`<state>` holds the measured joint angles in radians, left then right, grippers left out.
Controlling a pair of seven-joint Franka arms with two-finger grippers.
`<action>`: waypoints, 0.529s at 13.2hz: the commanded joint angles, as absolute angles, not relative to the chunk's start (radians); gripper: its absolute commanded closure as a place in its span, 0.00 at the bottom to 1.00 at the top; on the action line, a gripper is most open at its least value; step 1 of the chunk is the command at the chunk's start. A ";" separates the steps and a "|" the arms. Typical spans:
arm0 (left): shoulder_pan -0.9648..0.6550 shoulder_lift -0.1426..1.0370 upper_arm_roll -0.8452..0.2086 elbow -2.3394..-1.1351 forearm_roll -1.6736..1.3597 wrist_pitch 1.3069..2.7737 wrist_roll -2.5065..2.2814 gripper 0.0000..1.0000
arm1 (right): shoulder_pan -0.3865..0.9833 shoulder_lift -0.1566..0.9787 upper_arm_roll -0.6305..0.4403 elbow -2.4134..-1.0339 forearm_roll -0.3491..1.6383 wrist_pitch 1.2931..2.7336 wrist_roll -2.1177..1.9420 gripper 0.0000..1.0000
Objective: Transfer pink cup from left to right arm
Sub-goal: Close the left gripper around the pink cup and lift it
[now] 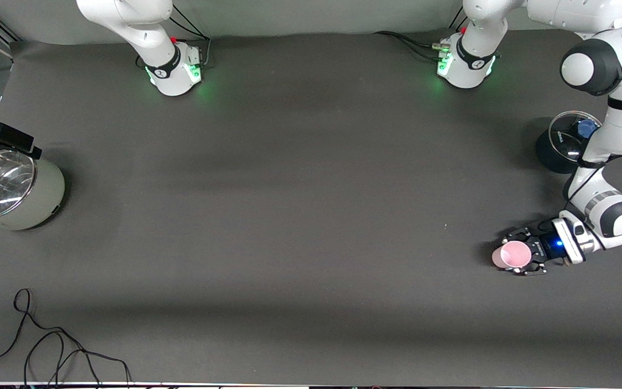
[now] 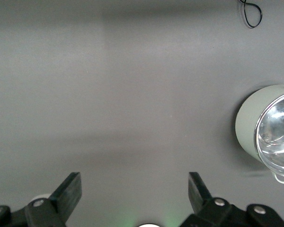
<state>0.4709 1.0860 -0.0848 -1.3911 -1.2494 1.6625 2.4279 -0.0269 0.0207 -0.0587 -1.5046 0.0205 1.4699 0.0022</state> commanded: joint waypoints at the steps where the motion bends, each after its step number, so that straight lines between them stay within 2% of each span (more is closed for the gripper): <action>1: 0.414 0.974 -0.078 -1.416 -1.262 1.698 2.248 0.66 | -0.031 0.026 -0.055 -1.489 0.005 1.456 -0.008 0.00; 4: 0.371 0.861 -0.113 -1.481 -1.293 1.768 2.110 0.67 | -0.029 0.031 -0.055 -1.488 -0.003 1.456 -0.011 0.00; 7: 0.379 0.728 -0.250 -1.636 -1.377 1.934 2.094 0.68 | -0.028 0.031 -0.057 -1.483 -0.003 1.456 -0.009 0.00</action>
